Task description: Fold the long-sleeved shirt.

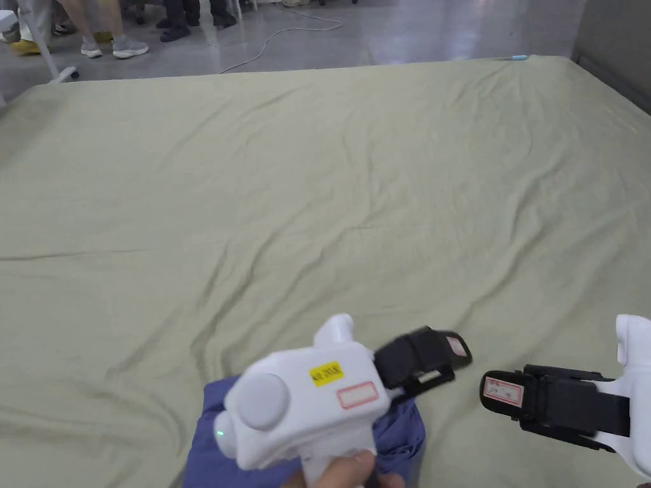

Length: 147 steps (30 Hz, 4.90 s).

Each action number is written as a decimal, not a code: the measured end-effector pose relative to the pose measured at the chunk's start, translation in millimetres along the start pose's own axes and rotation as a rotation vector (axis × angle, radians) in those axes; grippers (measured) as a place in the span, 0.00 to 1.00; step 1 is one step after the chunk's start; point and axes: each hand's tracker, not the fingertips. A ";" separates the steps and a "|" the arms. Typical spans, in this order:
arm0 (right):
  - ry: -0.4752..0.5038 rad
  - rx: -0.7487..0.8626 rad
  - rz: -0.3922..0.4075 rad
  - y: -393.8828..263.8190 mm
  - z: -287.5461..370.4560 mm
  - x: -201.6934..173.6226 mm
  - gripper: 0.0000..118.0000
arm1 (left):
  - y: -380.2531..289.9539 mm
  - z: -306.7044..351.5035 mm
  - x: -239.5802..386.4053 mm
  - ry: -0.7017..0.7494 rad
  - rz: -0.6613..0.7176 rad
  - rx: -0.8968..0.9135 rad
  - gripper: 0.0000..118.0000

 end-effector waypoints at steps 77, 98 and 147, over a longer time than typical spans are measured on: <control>-0.160 -0.286 0.096 -30.4 -243.4 -153.8 0.00 | 112.7 235.9 -144.7 0.303 0.071 -0.070 0.12; 0.023 -0.314 0.247 -45.3 -255.0 -262.1 0.00 | 180.1 438.1 -254.2 1.198 0.112 0.128 0.79; -0.420 0.615 0.457 74.5 83.5 -179.5 0.99 | -6.6 165.4 231.6 0.737 -0.851 0.781 1.00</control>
